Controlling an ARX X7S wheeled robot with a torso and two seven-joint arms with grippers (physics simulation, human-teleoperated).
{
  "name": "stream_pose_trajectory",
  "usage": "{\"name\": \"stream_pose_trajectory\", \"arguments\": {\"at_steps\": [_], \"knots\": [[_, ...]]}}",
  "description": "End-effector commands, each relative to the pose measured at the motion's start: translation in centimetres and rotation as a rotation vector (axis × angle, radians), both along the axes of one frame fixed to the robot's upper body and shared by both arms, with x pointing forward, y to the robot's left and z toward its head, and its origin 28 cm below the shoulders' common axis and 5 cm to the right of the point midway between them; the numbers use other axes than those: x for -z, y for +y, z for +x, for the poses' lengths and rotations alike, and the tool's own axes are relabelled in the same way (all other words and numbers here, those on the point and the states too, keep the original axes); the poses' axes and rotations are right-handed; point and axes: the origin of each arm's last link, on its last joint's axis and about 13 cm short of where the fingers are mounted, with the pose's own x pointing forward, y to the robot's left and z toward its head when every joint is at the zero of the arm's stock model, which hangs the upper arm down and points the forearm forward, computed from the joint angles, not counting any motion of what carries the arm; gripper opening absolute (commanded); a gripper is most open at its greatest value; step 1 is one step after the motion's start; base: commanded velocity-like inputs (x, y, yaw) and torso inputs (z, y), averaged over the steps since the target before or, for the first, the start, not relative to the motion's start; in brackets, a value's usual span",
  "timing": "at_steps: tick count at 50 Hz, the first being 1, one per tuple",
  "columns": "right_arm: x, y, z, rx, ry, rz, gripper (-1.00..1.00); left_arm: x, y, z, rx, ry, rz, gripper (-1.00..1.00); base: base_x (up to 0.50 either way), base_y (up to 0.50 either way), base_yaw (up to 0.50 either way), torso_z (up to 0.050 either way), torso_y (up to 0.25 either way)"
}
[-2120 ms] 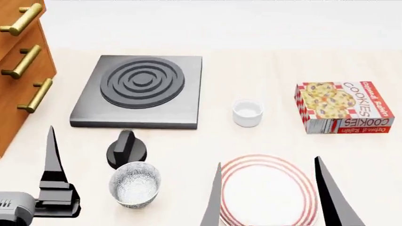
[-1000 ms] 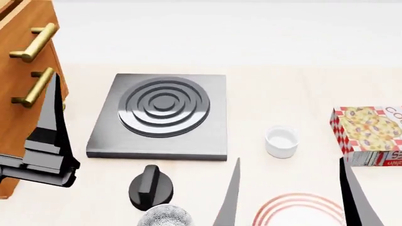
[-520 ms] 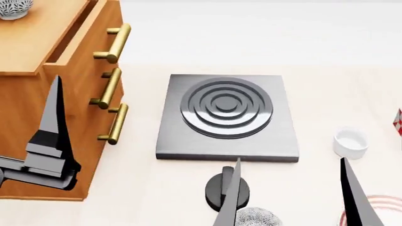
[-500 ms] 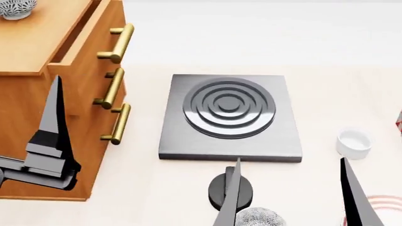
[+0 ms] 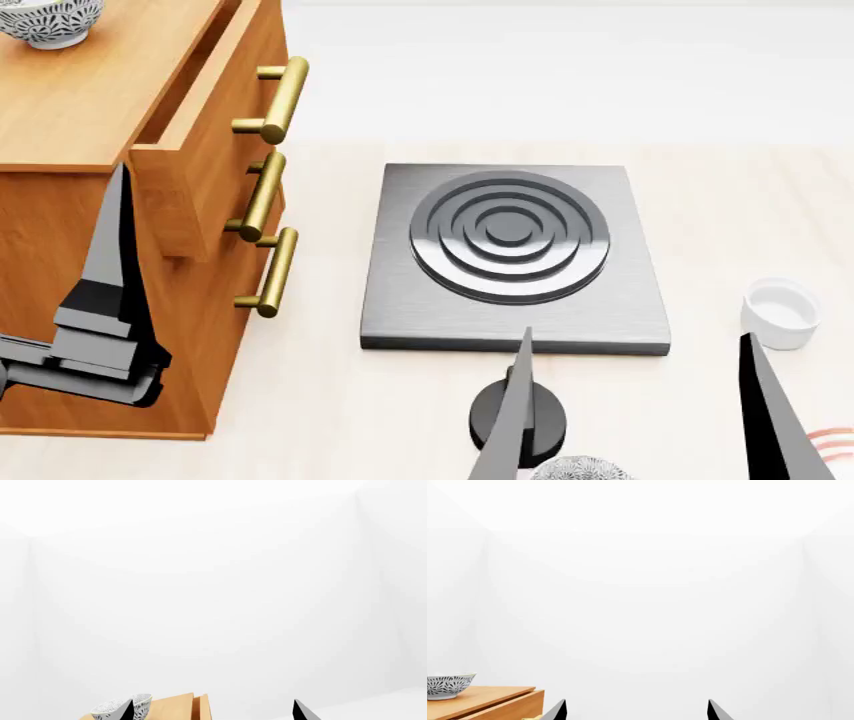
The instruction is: Pick the akita bowl on the wooden cabinet and place it on the plate.
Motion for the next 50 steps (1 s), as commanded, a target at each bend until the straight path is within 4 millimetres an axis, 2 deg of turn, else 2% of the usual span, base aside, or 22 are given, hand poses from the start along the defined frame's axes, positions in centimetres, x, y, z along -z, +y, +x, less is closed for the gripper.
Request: {"name": "stream_pose_trajectory", "arguments": {"at_steps": [1,17,21,26,50], "knots": [[-0.06,-0.10,-0.05,-0.017,-0.003,0.020,1.00,0.08,-0.01,0.01,0.001,0.002,-0.002,1.00,0.50,0.00,0.00,0.000,0.000],[-0.04,-0.31,0.05,0.026,-0.002,0.010,1.00,0.11,-0.03,-0.06,0.001,0.002,-0.002,1.00,0.07,0.00,0.00,0.000,0.000],[0.08,-0.12,0.05,0.063,-0.013,-0.042,1.00,0.15,-0.03,-0.05,0.001,0.003,-0.003,1.00,0.02,0.22,0.00,0.000,0.000],[0.08,-0.20,0.19,0.054,0.004,-0.014,1.00,0.16,-0.02,-0.04,0.001,0.004,-0.004,1.00,0.09,0.40,0.00,0.000,0.000],[0.07,-0.27,0.17,0.050,0.011,0.002,1.00,0.20,0.00,-0.07,0.001,0.003,-0.004,1.00,0.09,0.00,0.00,0.000,0.000]]}}
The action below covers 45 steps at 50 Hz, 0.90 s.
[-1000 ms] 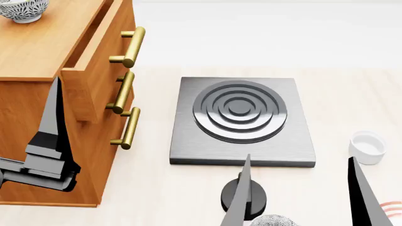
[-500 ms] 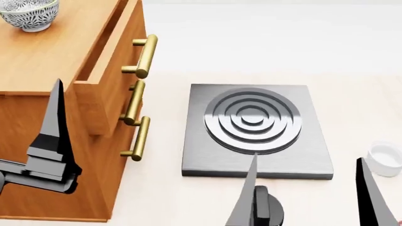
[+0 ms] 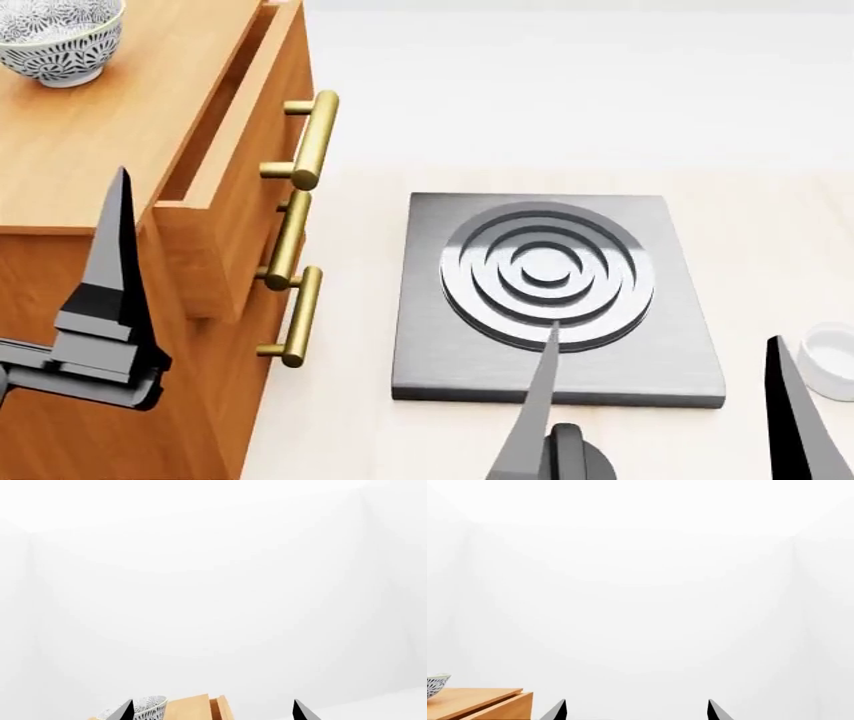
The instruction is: Pick the akita bowl on the wooden cabinet and place it on the plate.
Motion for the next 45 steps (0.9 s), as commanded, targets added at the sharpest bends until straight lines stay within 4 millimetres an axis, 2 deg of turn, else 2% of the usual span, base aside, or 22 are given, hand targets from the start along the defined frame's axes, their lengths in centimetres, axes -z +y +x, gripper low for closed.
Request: {"name": "stream_pose_trajectory", "arguments": {"at_steps": [1,16,26,40,45], "knots": [[0.0,0.0,0.0,-0.002,0.002,0.002,1.00,0.0,0.0,0.0,0.001,0.000,-0.001,1.00,0.00,0.00,0.00,0.000,0.000],[0.0,0.0,-0.1,-0.010,0.000,-0.001,1.00,-0.9,-0.3,-0.6,0.016,-0.026,0.011,1.00,0.00,0.00,0.00,0.000,0.000],[-0.1,-0.1,-0.2,-0.012,-0.006,0.003,1.00,-4.3,-0.6,-1.8,0.114,-0.020,-0.020,1.00,0.00,0.00,0.00,0.000,0.000],[-0.2,0.0,-0.3,-0.048,-0.013,0.001,1.00,-8.5,-0.4,-2.1,0.048,-0.070,0.031,1.00,0.01,0.00,0.00,0.000,0.000],[-0.2,0.0,-0.3,-0.033,-0.013,-0.001,1.00,-8.9,-0.5,-2.5,0.043,-0.088,0.042,1.00,0.38,0.00,0.00,0.000,0.000]]}}
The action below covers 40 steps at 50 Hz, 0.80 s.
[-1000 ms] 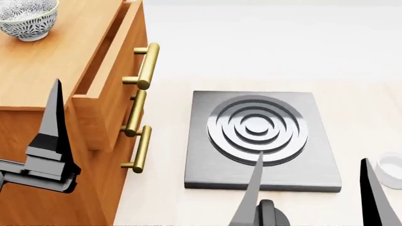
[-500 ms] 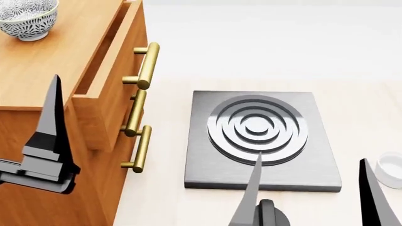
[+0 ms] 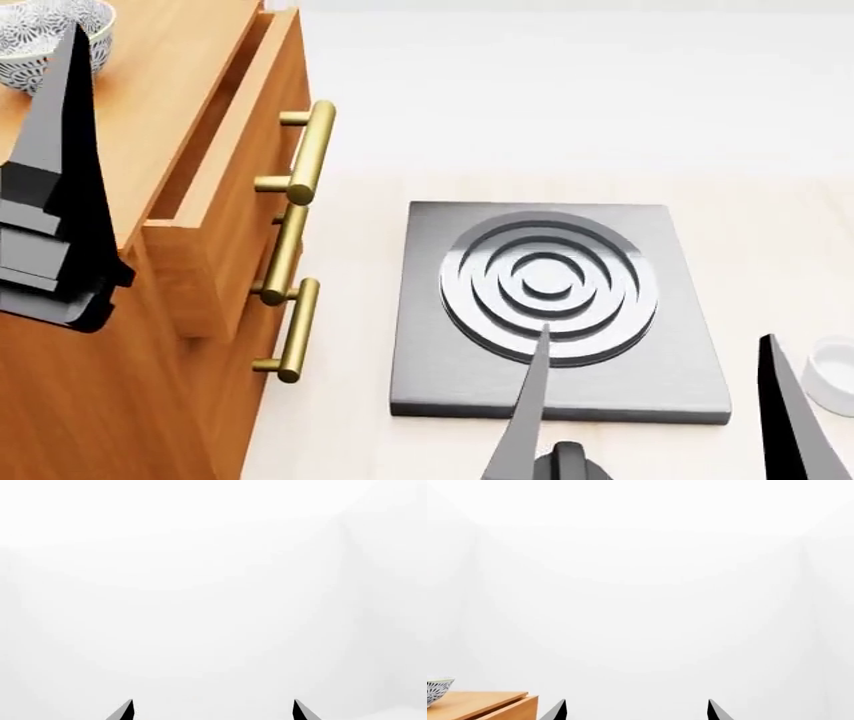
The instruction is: Pick the akita bowl on the wooden cabinet and place it on the plate.
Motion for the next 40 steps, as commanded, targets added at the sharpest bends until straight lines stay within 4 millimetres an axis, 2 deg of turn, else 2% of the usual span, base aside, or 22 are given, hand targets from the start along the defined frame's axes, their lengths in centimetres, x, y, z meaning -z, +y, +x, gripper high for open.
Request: {"name": "stream_pose_trajectory", "arguments": {"at_steps": [1,9,16,29,34,35,40], "knots": [[0.0,0.0,0.0,0.000,-0.004,-0.004,1.00,-2.1,0.1,-0.9,-0.030,-0.041,0.045,1.00,0.25,0.00,0.00,0.000,0.000],[0.0,0.2,0.0,-0.011,0.001,-0.019,1.00,-2.3,-0.1,-1.2,-0.033,-0.045,0.048,1.00,0.00,0.00,0.00,0.000,0.001],[0.0,0.1,-0.1,-0.013,-0.001,-0.015,1.00,-3.9,-0.4,-1.1,-0.032,-0.064,0.075,1.00,0.00,0.00,0.00,0.000,0.000],[0.0,0.2,0.0,-0.022,0.001,-0.009,1.00,-8.6,-1.7,0.3,-0.033,-0.085,0.151,1.00,0.00,0.00,0.00,0.000,0.000],[0.0,0.2,0.0,-0.024,-0.002,-0.009,1.00,-9.1,-1.9,1.0,-0.028,-0.073,0.162,1.00,0.00,0.00,0.00,0.000,0.000],[0.0,0.2,0.0,-0.024,-0.001,-0.009,1.00,-9.3,-2.0,1.3,0.012,-0.048,0.162,1.00,0.00,0.00,0.00,0.000,0.000],[0.0,0.3,0.0,-0.029,-0.002,-0.009,1.00,-9.6,-2.3,2.8,-0.008,-0.036,0.184,1.00,0.00,0.00,0.00,0.000,0.000]]}}
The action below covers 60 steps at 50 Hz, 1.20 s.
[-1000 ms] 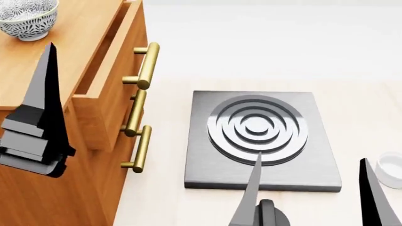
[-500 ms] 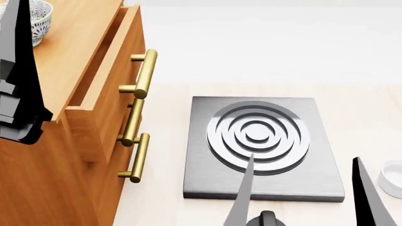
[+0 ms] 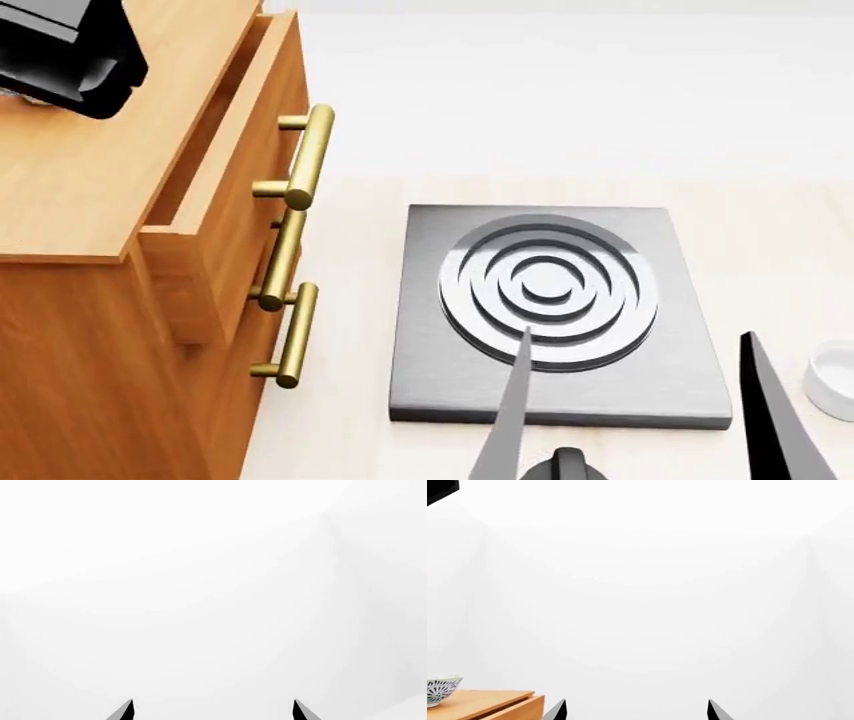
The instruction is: Pick the akita bowl on the wooden cabinet and place it on the plate.
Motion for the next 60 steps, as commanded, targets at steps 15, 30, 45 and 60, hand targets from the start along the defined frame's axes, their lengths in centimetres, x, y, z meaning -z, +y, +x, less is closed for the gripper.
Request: {"name": "stream_pose_trajectory", "arguments": {"at_steps": [15,30,45,60], "knots": [[0.0,0.1,0.0,-0.027,-0.006,0.014,1.00,-4.5,-1.2,7.5,-0.047,0.079,0.053,1.00,0.00,0.00,0.00,0.000,0.000],[-0.2,-0.1,-0.1,-0.030,-0.014,0.021,1.00,-7.0,-1.6,11.8,-0.057,0.135,0.036,1.00,0.00,0.00,0.00,0.000,0.000],[-0.1,-0.2,-0.1,-0.035,-0.011,0.028,1.00,-8.7,-2.1,16.3,-0.077,0.235,0.021,1.00,0.00,0.00,0.00,0.000,0.000],[0.2,-0.2,0.3,-0.034,0.000,0.023,1.00,-10.2,-1.1,19.2,-0.147,0.312,-0.017,1.00,0.00,0.00,0.00,0.000,0.000]]}}
